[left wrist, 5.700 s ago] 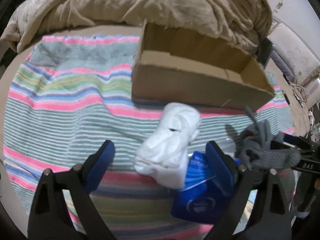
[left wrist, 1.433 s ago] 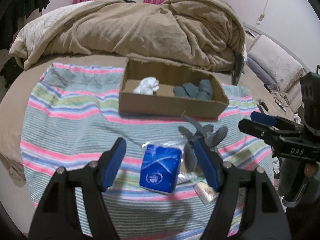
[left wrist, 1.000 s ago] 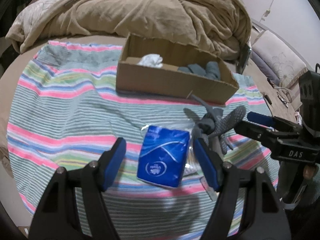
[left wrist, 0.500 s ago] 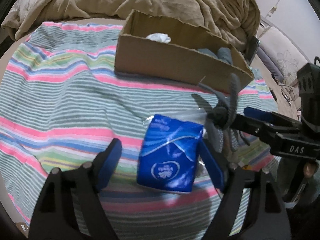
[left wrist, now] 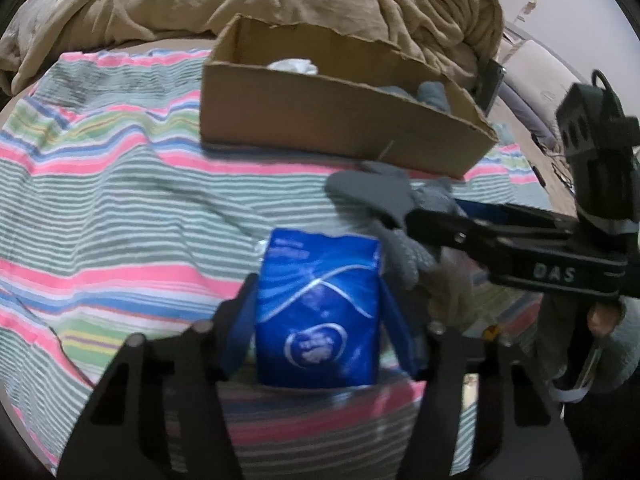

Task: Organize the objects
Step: 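Grasp the blue tissue pack with the left tool while the right tool grasps the dotted glove, then carry tissue pack and dotted glove into the box and open both tools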

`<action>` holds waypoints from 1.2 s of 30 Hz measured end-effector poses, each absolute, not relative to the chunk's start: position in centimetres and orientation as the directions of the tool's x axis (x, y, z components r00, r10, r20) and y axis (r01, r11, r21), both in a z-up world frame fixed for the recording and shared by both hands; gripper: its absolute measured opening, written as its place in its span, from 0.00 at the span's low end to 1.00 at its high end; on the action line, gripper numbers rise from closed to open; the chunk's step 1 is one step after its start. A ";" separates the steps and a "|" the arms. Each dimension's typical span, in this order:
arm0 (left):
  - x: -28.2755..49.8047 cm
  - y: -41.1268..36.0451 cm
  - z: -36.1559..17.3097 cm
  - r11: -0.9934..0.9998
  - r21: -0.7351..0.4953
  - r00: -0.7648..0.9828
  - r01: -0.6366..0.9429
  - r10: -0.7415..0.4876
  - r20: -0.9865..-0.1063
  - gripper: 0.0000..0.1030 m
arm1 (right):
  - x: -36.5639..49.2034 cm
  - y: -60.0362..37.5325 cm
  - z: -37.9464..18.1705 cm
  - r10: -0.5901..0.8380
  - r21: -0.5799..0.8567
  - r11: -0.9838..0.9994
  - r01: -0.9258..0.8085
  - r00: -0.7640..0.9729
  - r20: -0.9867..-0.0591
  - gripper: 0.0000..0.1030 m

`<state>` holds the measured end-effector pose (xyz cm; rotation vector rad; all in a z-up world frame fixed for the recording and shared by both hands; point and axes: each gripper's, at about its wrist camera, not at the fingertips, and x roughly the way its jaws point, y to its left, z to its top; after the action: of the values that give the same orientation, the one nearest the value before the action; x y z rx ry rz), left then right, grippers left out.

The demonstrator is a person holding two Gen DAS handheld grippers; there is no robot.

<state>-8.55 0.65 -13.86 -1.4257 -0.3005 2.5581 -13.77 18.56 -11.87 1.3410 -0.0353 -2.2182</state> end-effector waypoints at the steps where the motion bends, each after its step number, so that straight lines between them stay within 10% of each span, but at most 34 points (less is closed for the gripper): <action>1: -8.4 0.7 -13.7 -0.961 -0.266 -0.519 -0.074 0.265 -0.812 0.54 | -13.8 18.6 -11.8 -0.467 0.297 -0.849 0.437 -0.357 -0.809 0.54; 7: -8.1 0.6 -12.8 -0.962 -0.263 -0.536 -0.076 0.262 -0.803 0.49 | -13.3 18.7 -10.7 -0.472 0.281 -0.845 0.455 -0.386 -0.793 0.13; 36: -7.9 -1.8 -4.9 -0.978 -0.199 -0.685 -0.070 0.192 -0.703 0.49 | -12.4 20.7 -2.3 -0.496 0.249 -0.848 0.467 -0.537 -0.683 0.12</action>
<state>-7.93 -1.80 -4.94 -1.1735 -0.2345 2.7486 -12.36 20.67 -2.35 1.0629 -0.0485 -2.3560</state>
